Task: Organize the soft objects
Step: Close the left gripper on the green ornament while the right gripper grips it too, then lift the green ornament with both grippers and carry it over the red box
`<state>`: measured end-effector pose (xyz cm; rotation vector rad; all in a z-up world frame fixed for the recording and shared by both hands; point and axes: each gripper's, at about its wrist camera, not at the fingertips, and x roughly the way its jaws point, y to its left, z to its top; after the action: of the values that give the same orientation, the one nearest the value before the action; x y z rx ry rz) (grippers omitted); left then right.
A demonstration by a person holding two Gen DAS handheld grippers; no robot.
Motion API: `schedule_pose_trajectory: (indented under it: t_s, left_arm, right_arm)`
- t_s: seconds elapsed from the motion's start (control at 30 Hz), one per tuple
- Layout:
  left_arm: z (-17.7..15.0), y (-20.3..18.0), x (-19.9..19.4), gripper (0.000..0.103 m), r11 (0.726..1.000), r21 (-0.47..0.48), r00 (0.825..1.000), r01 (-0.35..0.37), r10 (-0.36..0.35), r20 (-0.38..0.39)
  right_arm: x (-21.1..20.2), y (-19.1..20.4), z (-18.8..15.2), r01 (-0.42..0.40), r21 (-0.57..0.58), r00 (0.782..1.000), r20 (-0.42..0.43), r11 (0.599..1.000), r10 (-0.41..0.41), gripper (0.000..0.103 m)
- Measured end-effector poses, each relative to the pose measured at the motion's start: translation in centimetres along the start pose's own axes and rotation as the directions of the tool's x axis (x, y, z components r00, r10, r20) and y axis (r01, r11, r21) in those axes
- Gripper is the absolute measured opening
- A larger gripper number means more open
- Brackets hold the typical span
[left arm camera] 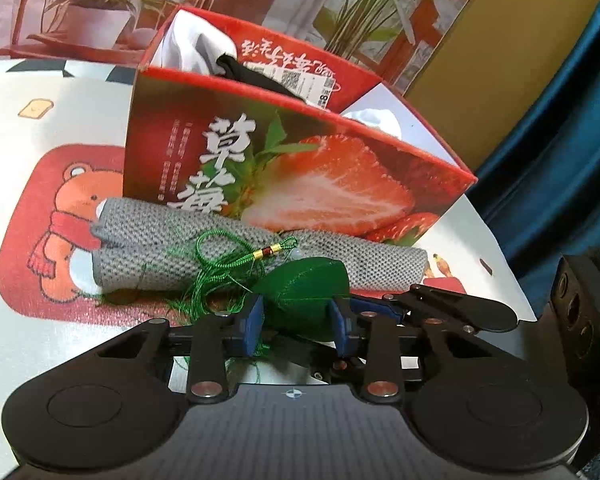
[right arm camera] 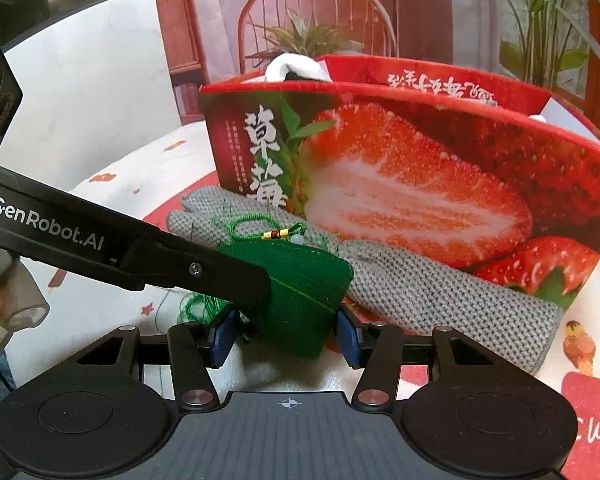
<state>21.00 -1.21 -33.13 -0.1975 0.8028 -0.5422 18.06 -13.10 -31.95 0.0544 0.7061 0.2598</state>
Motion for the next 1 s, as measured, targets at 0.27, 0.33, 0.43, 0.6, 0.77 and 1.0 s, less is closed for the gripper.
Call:
schedule_pose_trajectory:
  t_s: [0.27,0.33,0.43,0.6,0.77,1.0]
  left_arm:
    - [0.8,-1.1,-1.4,0.038,1.000,0.028,0.999,-0.001,0.000,0.037]
    - [1.1,-1.5,-1.8,0.038,0.999,0.035,0.999,0.000,-0.001,0.046]
    - [1.8,-1.9,-2.4,0.038,0.999,0.044,0.998,0.004,-0.007,0.065]
    - [3.8,-2.8,-3.7,0.038,0.998,0.063,0.994,0.018,-0.025,0.110]
    - [7.2,-4.1,-4.8,0.038,0.995,0.093,0.983,0.029,-0.045,0.175]
    - [12.5,-5.6,-6.0,0.038,0.992,0.125,0.959,0.034,-0.067,0.276]
  right_arm:
    - [-1.8,0.2,0.7,0.005,0.003,0.999,0.050,1.000,-0.005,0.048]
    - [-2.2,0.3,0.9,0.006,0.000,0.998,0.061,1.000,-0.006,0.048]
    - [-3.0,0.2,1.5,0.006,-0.004,0.997,0.083,1.000,-0.006,0.048]
    - [-4.2,-0.1,3.3,0.011,-0.025,0.992,0.129,1.000,-0.007,0.048]
    - [-5.7,-0.9,6.8,0.022,-0.040,0.979,0.203,0.999,-0.014,0.048]
    - [-6.5,-2.8,12.9,0.050,-0.055,0.957,0.289,0.997,-0.032,0.048]
